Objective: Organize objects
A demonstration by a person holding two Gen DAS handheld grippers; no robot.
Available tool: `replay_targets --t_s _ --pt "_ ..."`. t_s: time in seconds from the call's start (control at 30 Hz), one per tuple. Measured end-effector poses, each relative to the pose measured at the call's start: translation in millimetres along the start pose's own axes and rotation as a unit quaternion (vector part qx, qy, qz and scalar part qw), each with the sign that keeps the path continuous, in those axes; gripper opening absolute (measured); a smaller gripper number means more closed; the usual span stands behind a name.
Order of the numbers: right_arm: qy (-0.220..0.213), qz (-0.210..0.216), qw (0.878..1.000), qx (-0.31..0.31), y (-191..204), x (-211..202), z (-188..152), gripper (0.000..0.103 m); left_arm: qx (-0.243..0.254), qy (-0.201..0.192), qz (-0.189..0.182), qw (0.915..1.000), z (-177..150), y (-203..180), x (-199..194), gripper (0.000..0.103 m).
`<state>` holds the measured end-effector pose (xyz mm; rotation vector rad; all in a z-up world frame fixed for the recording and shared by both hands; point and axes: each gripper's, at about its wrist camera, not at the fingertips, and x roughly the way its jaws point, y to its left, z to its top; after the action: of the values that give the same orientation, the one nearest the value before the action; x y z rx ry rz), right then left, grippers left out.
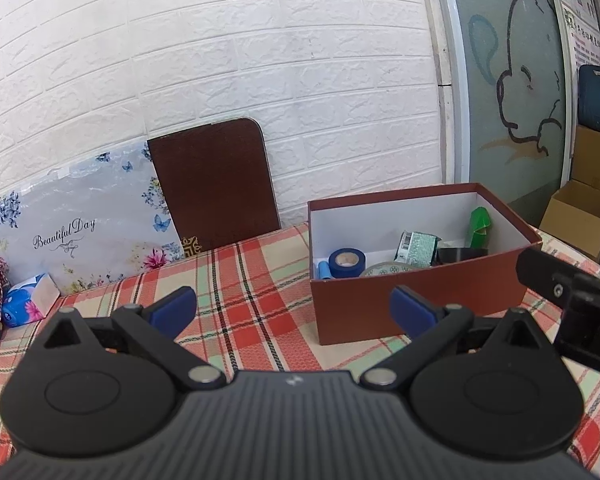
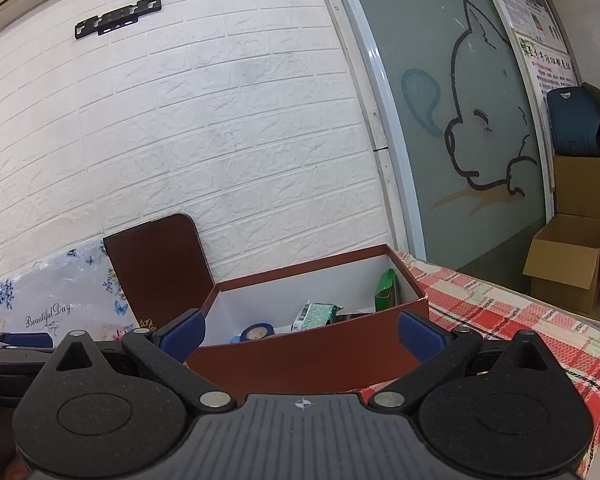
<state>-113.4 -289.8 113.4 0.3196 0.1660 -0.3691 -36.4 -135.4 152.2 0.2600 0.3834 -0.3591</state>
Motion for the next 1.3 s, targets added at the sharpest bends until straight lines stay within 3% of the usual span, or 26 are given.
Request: replay_targets --t_s 1.3 --pt "0.015 0.001 1.000 0.003 1.0 6.3 -7.2 0.102 0.007 0.031 -0.003 0.9995 -8.8 -2.5 13.2 0.103"
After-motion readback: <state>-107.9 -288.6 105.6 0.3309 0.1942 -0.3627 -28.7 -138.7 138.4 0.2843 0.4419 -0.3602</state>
